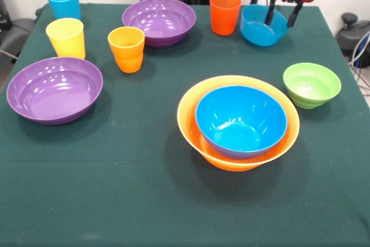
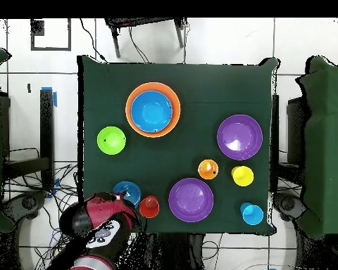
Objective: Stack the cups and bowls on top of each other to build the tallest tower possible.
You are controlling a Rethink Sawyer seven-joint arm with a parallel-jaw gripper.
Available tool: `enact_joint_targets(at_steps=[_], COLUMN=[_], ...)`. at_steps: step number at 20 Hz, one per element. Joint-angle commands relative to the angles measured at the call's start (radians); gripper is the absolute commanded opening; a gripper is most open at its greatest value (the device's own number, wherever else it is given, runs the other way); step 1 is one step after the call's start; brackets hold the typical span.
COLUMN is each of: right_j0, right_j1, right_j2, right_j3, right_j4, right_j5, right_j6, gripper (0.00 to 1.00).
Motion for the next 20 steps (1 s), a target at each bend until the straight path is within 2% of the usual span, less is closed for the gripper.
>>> enact_joint_targets(at_steps=[1,8,14,20], right_j0=[-0.047,-0.056,-0.039,-0.003], right_j1=[0.007,-0.011,-0.025,-0.004], right_j2=[0.086,0.093,0.079,0.060], right_j3=[-0.003,0.004,0.011,-0.017], right_j4=[0.004,0.000,0.001,0.031], right_j5=[-0.046,-0.031,-0.027,-0.025], right_j6=[0.170,0.165,0.168,0.189], gripper=[1.00,1.00,1.00,1.00])
